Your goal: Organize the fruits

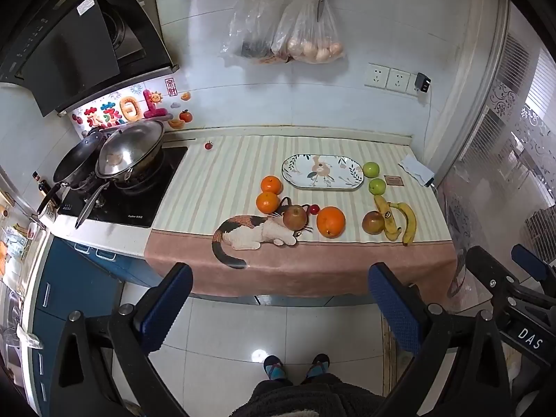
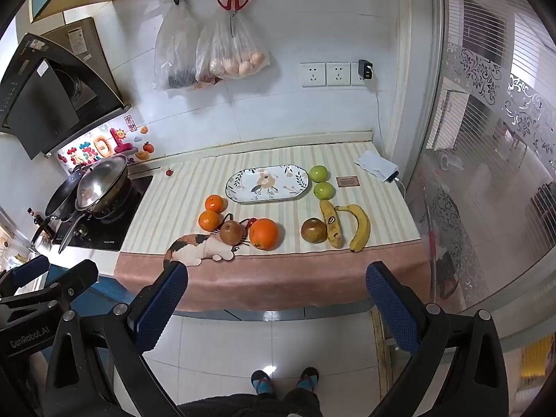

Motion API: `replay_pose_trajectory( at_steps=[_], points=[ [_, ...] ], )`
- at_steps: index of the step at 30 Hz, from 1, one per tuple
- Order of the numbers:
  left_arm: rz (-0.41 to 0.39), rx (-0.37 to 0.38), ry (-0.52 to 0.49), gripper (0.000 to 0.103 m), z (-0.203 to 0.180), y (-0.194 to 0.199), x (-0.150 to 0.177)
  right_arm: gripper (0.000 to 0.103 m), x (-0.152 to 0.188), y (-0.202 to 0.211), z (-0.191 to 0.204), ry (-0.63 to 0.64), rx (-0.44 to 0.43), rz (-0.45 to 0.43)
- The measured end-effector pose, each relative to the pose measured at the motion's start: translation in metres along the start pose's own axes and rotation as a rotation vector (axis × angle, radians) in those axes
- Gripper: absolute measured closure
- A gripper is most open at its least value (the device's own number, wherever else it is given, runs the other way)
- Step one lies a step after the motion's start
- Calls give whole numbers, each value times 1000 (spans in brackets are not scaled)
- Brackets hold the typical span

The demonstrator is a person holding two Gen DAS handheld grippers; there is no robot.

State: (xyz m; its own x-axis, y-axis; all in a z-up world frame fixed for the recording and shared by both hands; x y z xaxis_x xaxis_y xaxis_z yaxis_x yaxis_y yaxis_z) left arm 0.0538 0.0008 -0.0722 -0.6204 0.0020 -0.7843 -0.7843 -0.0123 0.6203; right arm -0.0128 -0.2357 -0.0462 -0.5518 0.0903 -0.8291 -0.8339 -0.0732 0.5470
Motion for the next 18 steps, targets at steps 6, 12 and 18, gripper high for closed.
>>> replay_pose_trajectory(
  at_steps=[6, 12, 18],
  points=[
    [1, -1, 1, 0, -1, 0, 1, 0, 0, 0, 1, -2, -1, 4],
    [1, 5, -1, 0, 1, 0, 0, 0, 2, -1, 3, -3, 3, -4],
    [2, 6, 1, 0, -1, 0, -3, 0, -1, 1, 3, -7, -2, -4]
  ],
)
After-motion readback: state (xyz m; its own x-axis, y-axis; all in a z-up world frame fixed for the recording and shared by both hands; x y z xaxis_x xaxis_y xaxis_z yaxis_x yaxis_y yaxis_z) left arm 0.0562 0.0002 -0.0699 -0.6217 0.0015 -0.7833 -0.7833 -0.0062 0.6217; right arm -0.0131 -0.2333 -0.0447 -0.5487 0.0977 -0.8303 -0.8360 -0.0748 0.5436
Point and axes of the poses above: each gripper's, at about its wrist camera, not at the fingertips, and y roughly against the way its jaws point, z to its left, x to its underside, the point moved 9 cm from there along -y, roughly the way its jaws point, and after that the axes turned 15 degrees about -z, right-handed, at the moved point
